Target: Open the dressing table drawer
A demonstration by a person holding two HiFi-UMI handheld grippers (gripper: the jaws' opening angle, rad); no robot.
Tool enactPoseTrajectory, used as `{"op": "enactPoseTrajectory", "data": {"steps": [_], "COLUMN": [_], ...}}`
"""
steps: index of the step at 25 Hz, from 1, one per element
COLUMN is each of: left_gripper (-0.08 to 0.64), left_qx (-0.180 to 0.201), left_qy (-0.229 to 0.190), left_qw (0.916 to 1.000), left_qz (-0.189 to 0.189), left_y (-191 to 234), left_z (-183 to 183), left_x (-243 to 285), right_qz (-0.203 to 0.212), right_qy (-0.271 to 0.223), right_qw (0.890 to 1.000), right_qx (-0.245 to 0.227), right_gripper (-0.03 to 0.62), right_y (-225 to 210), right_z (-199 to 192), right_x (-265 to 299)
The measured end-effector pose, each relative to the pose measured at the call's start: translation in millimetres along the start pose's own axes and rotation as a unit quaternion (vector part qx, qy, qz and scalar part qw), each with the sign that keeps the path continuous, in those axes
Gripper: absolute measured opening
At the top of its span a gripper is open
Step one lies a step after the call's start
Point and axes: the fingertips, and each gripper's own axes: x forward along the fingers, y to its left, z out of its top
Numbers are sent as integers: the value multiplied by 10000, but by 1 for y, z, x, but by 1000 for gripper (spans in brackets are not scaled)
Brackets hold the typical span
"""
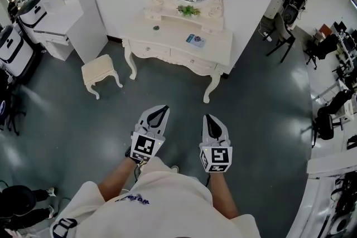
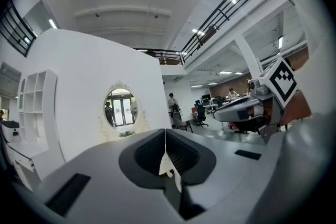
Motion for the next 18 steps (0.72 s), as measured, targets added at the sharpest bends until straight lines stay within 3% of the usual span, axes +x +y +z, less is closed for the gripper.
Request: {"op": "enactPoseTrajectory", "data": {"steps": [9,18], "left_gripper": [16,129], "left_qx": [-83,-110], "left_qy": [8,51], "left_qw": [9999,9999], "left_qz": [81,51], "left_y": [10,9], "left_z": [-4,-5], "left_x": [-5,-3], "right_qz": [81,86], "right_qy": [61,101], "right_qw": [9999,9999], "right_qx": [6,39], "right_gripper": [25,64], "right_y": [4,1], "right_z": [-4,-5], "right_x": [7,6]}}
